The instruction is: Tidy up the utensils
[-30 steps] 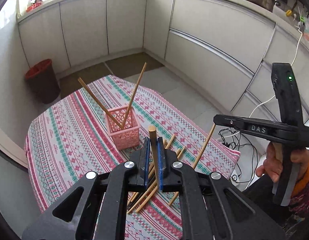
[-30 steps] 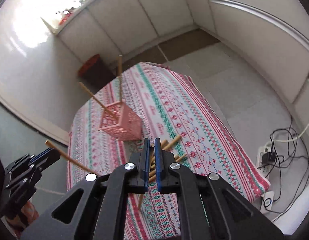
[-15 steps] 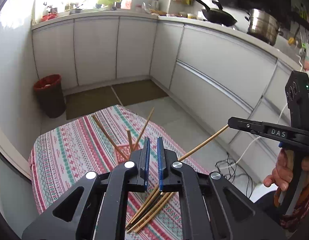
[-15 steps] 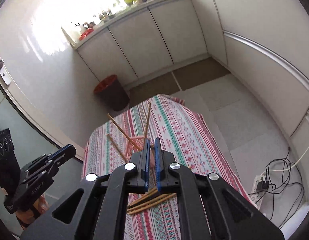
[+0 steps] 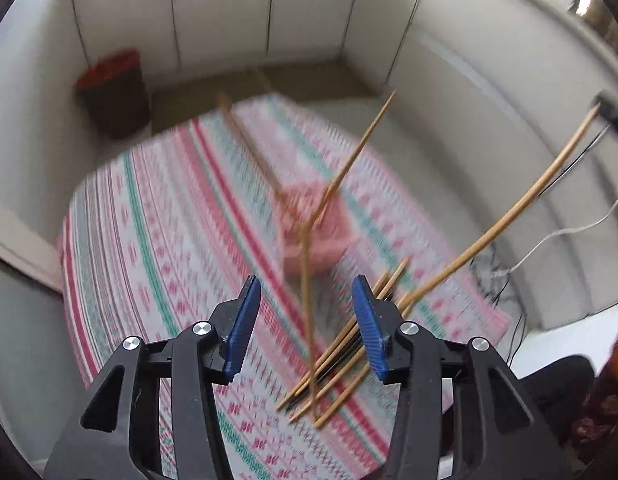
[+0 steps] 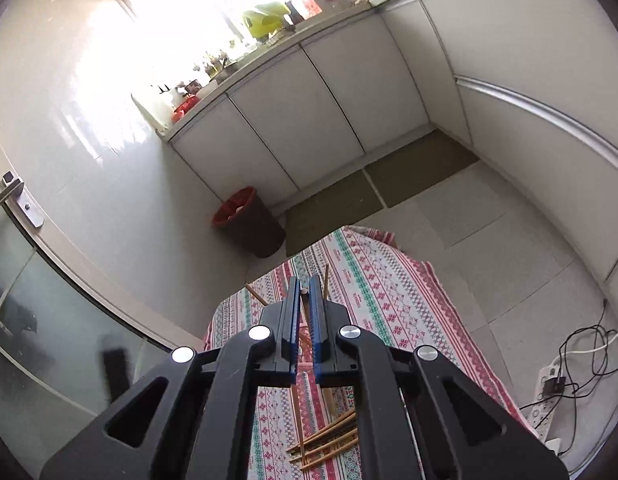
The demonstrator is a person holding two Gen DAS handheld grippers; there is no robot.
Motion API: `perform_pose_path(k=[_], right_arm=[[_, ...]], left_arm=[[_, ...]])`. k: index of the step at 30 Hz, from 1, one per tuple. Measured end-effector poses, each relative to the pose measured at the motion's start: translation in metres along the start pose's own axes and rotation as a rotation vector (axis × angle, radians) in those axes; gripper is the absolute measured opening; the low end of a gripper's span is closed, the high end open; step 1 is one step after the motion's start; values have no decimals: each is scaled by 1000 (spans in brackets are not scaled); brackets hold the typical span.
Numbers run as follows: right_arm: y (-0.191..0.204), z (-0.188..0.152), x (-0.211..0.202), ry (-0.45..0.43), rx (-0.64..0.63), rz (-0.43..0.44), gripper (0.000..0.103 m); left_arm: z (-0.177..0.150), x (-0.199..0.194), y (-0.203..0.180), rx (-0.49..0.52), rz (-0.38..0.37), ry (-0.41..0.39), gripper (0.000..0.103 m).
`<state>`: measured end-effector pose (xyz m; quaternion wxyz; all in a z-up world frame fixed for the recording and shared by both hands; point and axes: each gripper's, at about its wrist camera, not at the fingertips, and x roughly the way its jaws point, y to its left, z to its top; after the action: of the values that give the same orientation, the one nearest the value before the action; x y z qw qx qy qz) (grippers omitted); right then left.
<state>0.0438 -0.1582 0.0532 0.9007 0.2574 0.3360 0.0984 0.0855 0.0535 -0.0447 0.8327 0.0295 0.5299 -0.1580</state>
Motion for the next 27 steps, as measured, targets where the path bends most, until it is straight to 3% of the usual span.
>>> perform_pose_path(k=[4, 11, 12, 13, 14, 15, 20, 24, 27], right_arm=[[-5, -4, 16, 35, 10, 4, 5], [0, -10, 37, 80, 3, -13, 5], [1, -11, 39, 83, 0, -15, 5], [2, -12, 37, 82, -3, -17, 5], [3, -12, 36, 80, -6, -18, 5], [4, -12, 34, 77, -11, -16, 5], [13, -6, 14, 41, -30, 11, 5], [22, 1, -10, -6, -29, 55, 5], [29, 8, -26, -56, -27, 73, 5]], left_arm=[[-17, 56, 13, -44, 8, 116, 45], [-12, 95, 13, -72, -13, 116, 45], [-10, 100, 12, -75, -14, 109, 42], [-8, 103, 9, -67, -15, 105, 17], [-7, 104, 8, -60, -15, 108, 7], [-8, 101, 5, -54, -3, 100, 7], [-2, 33, -10, 13, -32, -49, 7], [7, -49, -16, 20, -51, -254, 7], [15, -93, -13, -13, -18, -395, 7]])
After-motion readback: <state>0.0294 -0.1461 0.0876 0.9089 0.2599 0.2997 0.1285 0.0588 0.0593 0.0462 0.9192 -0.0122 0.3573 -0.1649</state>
